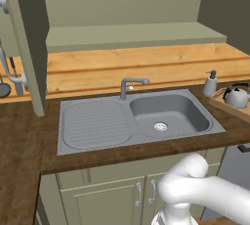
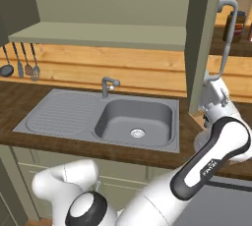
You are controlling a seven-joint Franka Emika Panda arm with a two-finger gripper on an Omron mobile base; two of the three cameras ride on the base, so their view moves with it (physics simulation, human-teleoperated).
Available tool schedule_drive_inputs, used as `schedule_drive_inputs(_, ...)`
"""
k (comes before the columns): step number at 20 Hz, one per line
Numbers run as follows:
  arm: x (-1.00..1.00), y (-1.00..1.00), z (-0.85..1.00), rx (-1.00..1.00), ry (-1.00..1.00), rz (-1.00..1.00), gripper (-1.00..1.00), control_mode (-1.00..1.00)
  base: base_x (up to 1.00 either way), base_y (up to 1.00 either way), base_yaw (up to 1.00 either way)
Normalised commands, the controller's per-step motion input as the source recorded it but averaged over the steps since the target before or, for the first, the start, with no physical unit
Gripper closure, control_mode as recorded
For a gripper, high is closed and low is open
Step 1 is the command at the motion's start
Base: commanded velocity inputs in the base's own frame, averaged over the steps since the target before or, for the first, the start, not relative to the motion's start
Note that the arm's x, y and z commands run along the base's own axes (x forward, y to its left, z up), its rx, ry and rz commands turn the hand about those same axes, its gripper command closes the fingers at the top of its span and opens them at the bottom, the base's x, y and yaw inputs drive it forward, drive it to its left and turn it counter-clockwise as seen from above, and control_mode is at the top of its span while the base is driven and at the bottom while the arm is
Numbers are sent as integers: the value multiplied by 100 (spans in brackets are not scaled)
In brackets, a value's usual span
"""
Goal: Pick the kettle from the counter and place it on the tray. Then pick the mug from the cabinet and place it on the tray. Then close the cabinet doors.
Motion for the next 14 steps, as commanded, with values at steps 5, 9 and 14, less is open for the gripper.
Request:
schedule_drive_inputs(5,21,83,52,-19,0,-5,-100,-100,0,0,0)
schedule_drive_inputs(9,28,98,33,-17,0,-17,-100,-100,0,0,0)
schedule_drive_inputs(14,47,100,2,-11,0,-28,-100,-100,0,0,0)
